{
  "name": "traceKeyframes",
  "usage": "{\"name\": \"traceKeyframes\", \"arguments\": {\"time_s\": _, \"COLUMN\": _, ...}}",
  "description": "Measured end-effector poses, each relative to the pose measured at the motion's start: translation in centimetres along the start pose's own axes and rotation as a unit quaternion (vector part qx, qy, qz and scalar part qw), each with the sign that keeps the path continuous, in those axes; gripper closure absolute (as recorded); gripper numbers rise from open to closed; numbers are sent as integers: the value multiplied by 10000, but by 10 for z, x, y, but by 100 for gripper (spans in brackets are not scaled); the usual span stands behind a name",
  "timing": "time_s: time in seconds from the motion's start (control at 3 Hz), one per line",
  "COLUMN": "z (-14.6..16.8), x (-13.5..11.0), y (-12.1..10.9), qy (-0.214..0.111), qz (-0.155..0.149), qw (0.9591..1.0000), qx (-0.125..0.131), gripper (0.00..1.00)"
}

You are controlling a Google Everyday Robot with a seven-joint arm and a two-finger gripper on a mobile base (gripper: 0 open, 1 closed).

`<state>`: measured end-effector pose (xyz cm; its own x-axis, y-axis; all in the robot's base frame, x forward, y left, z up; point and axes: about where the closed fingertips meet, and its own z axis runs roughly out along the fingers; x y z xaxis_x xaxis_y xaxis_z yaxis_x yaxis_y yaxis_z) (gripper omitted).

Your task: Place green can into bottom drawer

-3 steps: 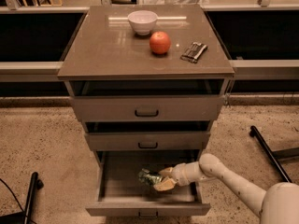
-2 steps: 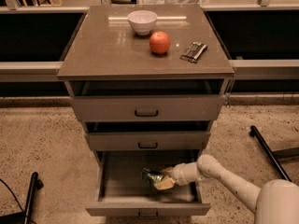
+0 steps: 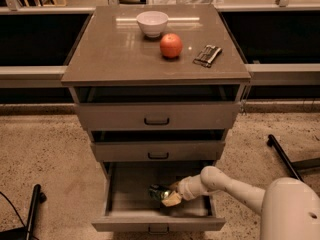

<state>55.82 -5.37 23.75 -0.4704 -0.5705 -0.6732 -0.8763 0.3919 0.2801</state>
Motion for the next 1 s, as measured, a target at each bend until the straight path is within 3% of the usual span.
{"name": "traceKeyframes", "arguments": {"time_s": 0.67, "z": 21, "x": 17, "y": 16, "qy": -168, "qz": 228, "qw": 9992, "qx": -274, "gripper": 12}}
{"name": "traceKeyframes", "arguments": {"time_s": 1.0, "z": 20, "x": 17, "y": 16, "qy": -163, "qz": 221, "qw": 9993, "qx": -268, "gripper": 0}}
